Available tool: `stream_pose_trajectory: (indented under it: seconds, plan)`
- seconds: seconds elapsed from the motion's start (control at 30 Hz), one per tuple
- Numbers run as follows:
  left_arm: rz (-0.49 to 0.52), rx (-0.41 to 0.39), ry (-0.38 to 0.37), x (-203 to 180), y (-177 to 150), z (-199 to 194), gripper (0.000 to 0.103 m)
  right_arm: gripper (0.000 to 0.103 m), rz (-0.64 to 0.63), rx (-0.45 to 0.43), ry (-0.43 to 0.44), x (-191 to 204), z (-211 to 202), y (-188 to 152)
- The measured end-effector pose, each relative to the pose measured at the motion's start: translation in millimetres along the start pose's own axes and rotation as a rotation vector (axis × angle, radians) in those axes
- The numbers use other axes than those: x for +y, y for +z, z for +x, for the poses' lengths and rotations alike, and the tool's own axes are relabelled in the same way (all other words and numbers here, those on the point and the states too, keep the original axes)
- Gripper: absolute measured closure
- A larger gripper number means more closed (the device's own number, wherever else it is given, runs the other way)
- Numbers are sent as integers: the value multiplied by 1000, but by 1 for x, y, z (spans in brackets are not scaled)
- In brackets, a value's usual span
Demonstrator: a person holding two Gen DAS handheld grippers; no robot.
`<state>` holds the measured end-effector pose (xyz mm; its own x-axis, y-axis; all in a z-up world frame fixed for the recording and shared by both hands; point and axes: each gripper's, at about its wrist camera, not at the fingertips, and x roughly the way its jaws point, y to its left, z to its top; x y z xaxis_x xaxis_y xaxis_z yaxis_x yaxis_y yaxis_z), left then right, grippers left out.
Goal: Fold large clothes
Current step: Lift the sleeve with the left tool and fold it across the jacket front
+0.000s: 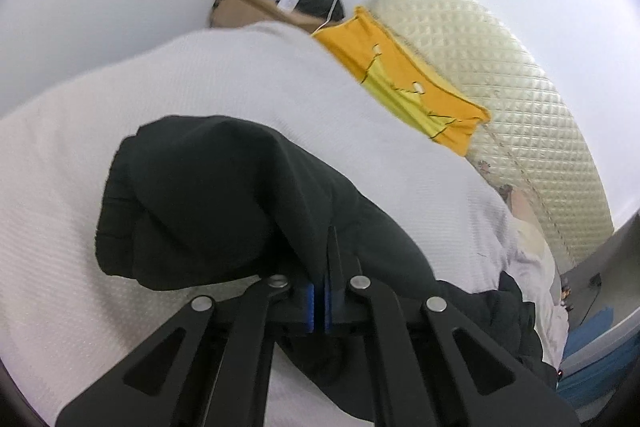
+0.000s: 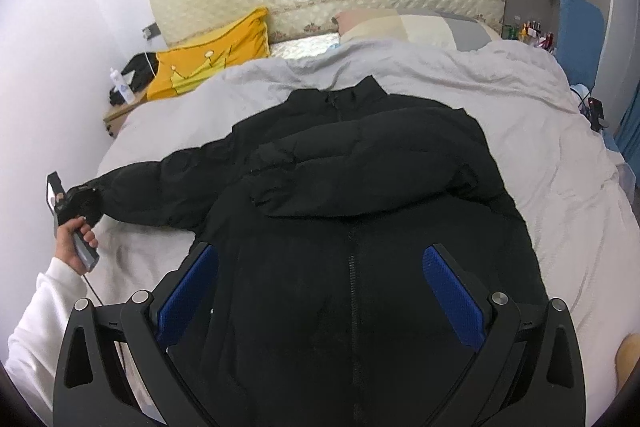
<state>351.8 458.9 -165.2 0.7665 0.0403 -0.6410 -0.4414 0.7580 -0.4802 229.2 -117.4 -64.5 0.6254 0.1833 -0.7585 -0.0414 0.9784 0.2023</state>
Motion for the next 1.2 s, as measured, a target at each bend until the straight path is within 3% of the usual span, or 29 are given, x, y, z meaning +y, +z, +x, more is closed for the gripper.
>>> stream_pose_trajectory:
  seconds: [0.3,0.6,1.2]
  plan:
    - [187,-72,6,-90,-4,-63,101,0,-49,-80,37,-18,-41,-2]
    - [333,-104,-34,-173,-18,-108,101,0,-50,-130,49,-48,-66,-5]
    - [598,-124,-117,-332,-106,-128,101,0,-16,-201,7,-122,-79,-12]
